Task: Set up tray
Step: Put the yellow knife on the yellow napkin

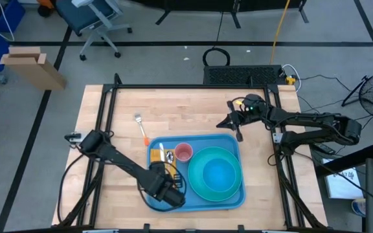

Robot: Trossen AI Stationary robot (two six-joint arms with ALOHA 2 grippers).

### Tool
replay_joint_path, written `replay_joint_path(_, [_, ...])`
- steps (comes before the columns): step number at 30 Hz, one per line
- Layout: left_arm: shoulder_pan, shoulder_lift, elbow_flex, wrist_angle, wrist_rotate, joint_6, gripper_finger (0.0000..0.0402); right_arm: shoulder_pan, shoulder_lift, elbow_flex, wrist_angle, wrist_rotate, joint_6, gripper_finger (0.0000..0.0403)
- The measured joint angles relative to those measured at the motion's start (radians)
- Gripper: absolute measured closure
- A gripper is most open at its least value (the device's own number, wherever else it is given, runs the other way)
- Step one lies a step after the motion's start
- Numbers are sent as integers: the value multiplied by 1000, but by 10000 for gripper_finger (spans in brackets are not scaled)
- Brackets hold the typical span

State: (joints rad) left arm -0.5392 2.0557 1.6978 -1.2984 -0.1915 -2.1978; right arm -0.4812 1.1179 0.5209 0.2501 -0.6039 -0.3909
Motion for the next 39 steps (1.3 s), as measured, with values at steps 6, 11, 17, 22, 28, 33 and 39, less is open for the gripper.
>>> replay_joint_path(6, [23,2,0,14,5,113,331,-11,0,0,0,0,10,402])
replay_joint_path(11, [29,2,0,0,5,184,331,-10,0,0,0,0,11,402])
replay_joint_path(17, [27,1,-41,12,26,140,331,-10,0,0,3,0,12,402])
replay_joint_path(22, [24,1,-123,109,66,131,331,-10,0,0,3,0,12,402])
replay_joint_path(28, [29,2,-151,175,86,133,331,-10,0,0,7,0,12,403])
replay_joint_path(33, [31,2,-151,173,87,127,331,-10,0,0,14,0,12,403])
replay_joint_path(39, [41,2,-151,166,93,127,331,-10,0,0,15,0,12,403])
